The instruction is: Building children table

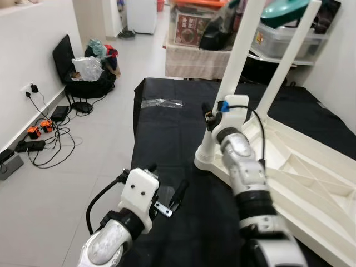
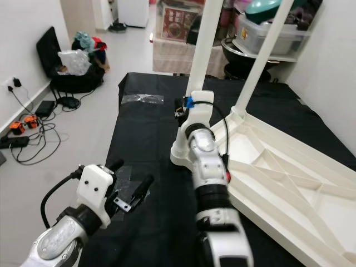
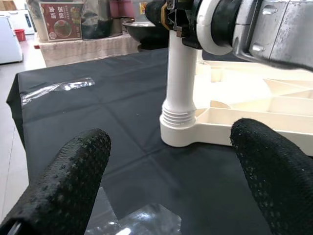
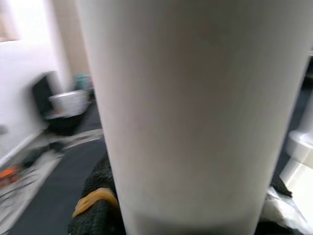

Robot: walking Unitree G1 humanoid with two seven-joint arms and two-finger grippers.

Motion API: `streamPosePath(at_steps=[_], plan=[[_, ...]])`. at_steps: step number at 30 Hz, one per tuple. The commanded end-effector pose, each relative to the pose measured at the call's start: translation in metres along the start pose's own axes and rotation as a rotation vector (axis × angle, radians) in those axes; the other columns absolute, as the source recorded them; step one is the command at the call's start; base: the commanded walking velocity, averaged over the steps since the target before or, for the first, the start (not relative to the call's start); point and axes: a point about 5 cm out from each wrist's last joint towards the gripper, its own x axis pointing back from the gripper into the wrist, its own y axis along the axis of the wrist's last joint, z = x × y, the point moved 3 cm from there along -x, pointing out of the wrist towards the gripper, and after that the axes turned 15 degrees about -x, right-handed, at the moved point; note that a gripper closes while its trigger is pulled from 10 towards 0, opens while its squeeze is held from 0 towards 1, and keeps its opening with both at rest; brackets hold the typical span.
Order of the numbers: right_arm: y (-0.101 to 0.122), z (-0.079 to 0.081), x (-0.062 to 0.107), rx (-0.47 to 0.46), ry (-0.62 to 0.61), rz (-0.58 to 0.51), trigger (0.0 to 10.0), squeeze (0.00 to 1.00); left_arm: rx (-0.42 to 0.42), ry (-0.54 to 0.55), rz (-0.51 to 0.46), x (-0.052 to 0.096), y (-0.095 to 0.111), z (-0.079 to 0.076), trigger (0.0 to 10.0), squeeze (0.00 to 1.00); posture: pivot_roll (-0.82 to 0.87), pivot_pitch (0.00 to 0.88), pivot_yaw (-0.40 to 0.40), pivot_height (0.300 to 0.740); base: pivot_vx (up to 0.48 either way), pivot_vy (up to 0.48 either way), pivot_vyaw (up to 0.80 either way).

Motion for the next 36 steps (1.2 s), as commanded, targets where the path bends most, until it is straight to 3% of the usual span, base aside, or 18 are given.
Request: streamPosePath(at_steps=[1, 4, 5, 8, 9, 14, 15, 20, 22, 24, 25, 26, 28, 29, 32, 36], plan=[[0.0, -0.022, 0.005, -0.019, -0.145, -0.03, 0.0, 0.0, -0.002, -0.001, 0.003, -0.001, -0.001, -0.001, 10.0, 0.0, 0.09, 0.012, -0.101, 0.74, 0.0, 0.0, 0.0], [-0.003, -0.011, 0.004, -0.042, -0.133, -0.02, 0.0, 0.0, -0.005, -0.001, -0.002, -0.001, 0.0, -0.001, 10.0, 0.0, 0.09, 0.012, -0.103, 0.74, 0.0, 0.0, 0.0], [-0.005, -0.005, 0.002, -0.036, -0.094, -0.005, 10.0, 0.0, -0.006, -0.001, -0.005, -0.001, 0.001, -0.001, 10.0, 0.0, 0.09, 0.014, -0.103, 0.74, 0.0, 0.0, 0.0], [-0.002, 0.003, 0.0, -0.012, -0.025, -0.001, 10.0, 0.0, -0.007, 0.001, -0.008, -0.002, 0.002, -0.001, 10.0, 0.0, 0.09, 0.014, -0.106, 0.74, 0.0, 0.0, 0.0], [0.003, 0.005, -0.002, -0.001, 0.016, -0.011, 10.0, 1.0, -0.007, 0.002, -0.009, -0.002, 0.002, -0.001, 10.0, 0.0, 0.09, 0.015, -0.106, 0.74, 0.0, 0.0, 0.0], [0.017, 0.001, -0.008, 0.009, 0.057, -0.029, 10.0, 1.0, -0.008, 0.004, -0.01, -0.002, 0.002, 0.0, 10.0, 0.0, 0.09, 0.015, -0.105, 0.74, 0.0, 0.0, 0.0], [0.021, 0.0, -0.012, -0.008, 0.118, 0.007, 10.0, 0.0, -0.009, 0.005, -0.011, -0.002, 0.002, 0.0, 10.0, 0.0, 0.08, 0.016, -0.105, 0.74, 0.0, 0.0, 0.0], [0.018, 0.005, -0.016, -0.028, 0.288, 0.11, 10.0, 0.0, -0.009, 0.006, -0.013, -0.003, 0.002, 0.0, 10.0, 0.0, 0.08, 0.017, -0.106, 0.74, 0.0, 0.0, 0.0], [0.01, -0.003, -0.016, -0.025, 0.477, 0.248, 10.0, 0.0, -0.01, 0.006, -0.015, -0.003, 0.003, 0.0, 10.0, 0.0, 0.08, 0.016, -0.108, 0.74, 0.0, 0.0, 0.0], [0.008, -0.008, -0.015, -0.016, 0.531, 0.289, 10.0, 0.0, -0.01, 0.006, -0.016, -0.003, 0.003, 0.0, 10.0, 0.0, 0.08, 0.016, -0.108, 0.74, 0.0, 0.0, 0.0], [0.006, -0.01, -0.009, -0.052, 0.643, 0.352, 10.0, 0.0, -0.011, 0.006, -0.017, -0.003, 0.003, 0.0, 10.0, 0.0, 0.09, 0.015, -0.107, 0.74, 0.0, 0.0, 0.0], [0.006, -0.01, -0.009, -0.052, 0.643, 0.352, 10.0, 0.0, -0.011, 0.006, -0.017, -0.003, 0.003, 0.0, 10.0, 0.0, 0.09, 0.015, -0.107, 0.74, 0.0, 0.0, 0.0], [0.005, -0.007, 0.005, -0.09, 0.845, 0.425, 10.0, 0.0, -0.011, 0.006, -0.019, -0.003, 0.004, 0.001, 10.0, 0.0, 0.09, 0.015, -0.107, 0.74, 0.0, 0.0, 0.0], [0.005, -0.007, 0.005, -0.09, 0.845, 0.425, 10.0, 0.0, -0.011, 0.006, -0.019, -0.003, 0.004, 0.001, 10.0, 0.0, 0.09, 0.015, -0.107, 0.74, 0.0, 0.0, 0.0], [0.001, -0.001, 0.016, -0.106, 1.045, 0.494, 10.0, 0.0, -0.015, 0.006, -0.031, -0.005, 0.007, 0.001, 10.0, 0.0, 0.1, 0.004, -0.111, 0.74, 0.0, 0.0, 0.0], [0.0, 0.008, 0.013, -0.128, 1.115, 0.527, 10.0, 0.0, -0.018, 0.009, -0.04, -0.005, 0.01, 0.001, 10.0, 0.0, 0.11, 0.001, -0.109, 0.74, 0.0, 0.0, 0.0]])
